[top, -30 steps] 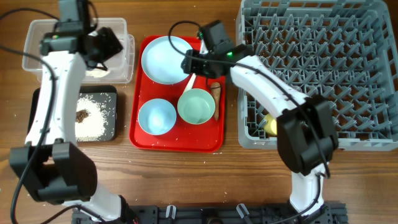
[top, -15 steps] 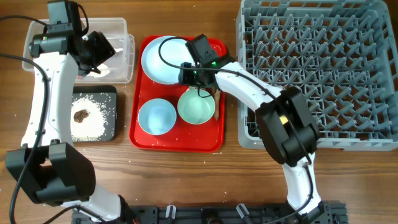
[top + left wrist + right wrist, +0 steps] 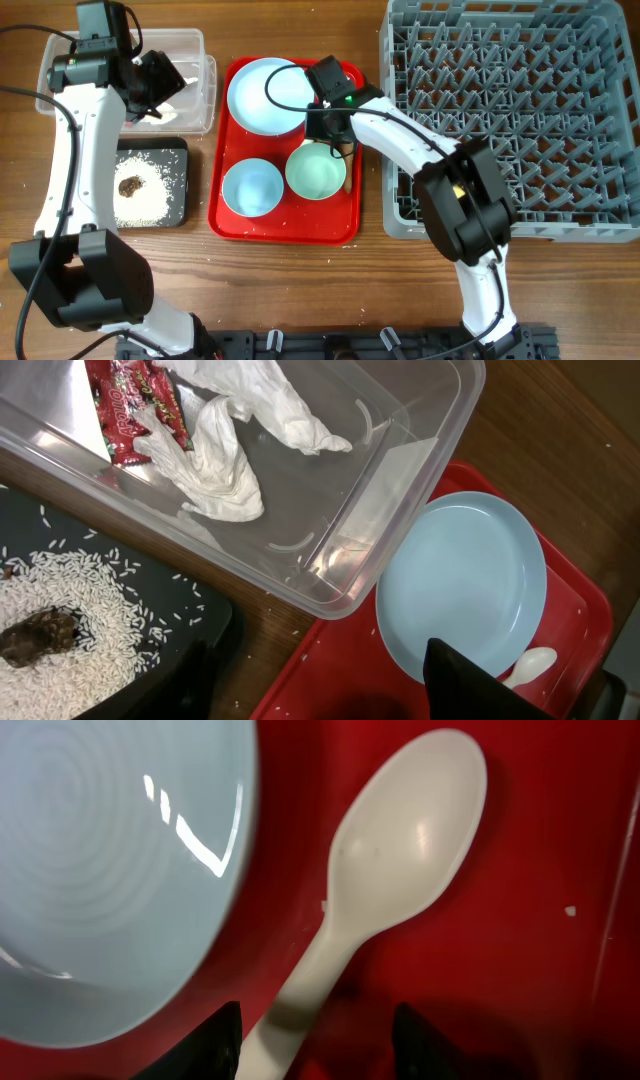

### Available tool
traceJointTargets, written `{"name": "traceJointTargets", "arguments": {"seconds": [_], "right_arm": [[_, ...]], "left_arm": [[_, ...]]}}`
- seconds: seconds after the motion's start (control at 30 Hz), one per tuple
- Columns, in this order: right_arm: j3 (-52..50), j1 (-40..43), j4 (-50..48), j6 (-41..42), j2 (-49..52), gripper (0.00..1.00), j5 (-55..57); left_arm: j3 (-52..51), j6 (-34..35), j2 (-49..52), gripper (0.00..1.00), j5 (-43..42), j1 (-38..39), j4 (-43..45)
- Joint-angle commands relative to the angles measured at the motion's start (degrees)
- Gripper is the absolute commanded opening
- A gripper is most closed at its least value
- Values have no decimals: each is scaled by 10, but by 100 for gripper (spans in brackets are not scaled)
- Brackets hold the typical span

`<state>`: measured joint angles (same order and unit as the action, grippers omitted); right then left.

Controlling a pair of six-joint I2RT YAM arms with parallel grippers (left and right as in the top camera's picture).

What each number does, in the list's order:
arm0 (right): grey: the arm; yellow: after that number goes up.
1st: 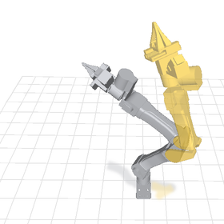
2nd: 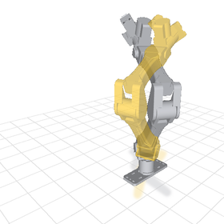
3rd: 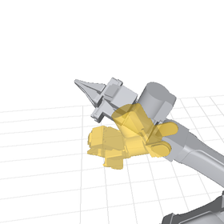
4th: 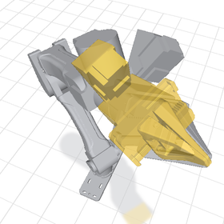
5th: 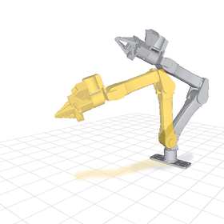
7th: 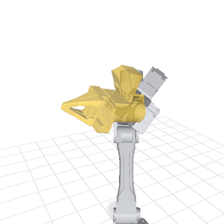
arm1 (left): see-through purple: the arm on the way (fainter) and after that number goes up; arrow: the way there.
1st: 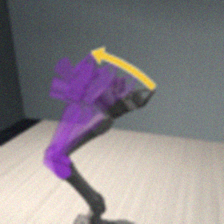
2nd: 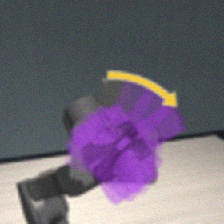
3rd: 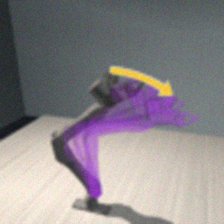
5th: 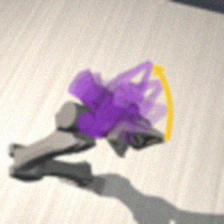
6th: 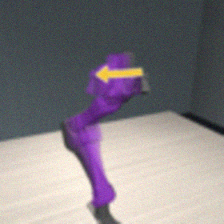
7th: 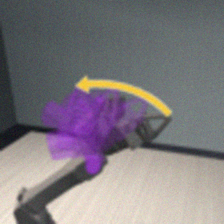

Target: Sort waste into correct bins and load items into the dishwasher rack

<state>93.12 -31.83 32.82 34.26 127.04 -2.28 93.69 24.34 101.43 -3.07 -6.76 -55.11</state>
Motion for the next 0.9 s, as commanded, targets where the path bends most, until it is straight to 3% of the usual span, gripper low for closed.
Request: {"name": "traceJointTargets", "arguments": {"seconds": [0.0,0.23,0.47,0.7,0.87], "right_arm": [[2,-1,-15,11,31,48,31],[9,-1,14,32,38,11,55],[63,-1,46,-54,22,4,54],[153,3,119,-78,-4,4,35],[232,70,275,-136,-118,4,-3]], "left_arm": [[4,5,-2,68,-5,-2,-1],[4,5,-2,70,-5,-2,-3],[4,5,-2,73,-5,-2,-2],[4,5,-2,78,-5,-2,-2],[4,5,-2,84,-5,-2,0]]}}
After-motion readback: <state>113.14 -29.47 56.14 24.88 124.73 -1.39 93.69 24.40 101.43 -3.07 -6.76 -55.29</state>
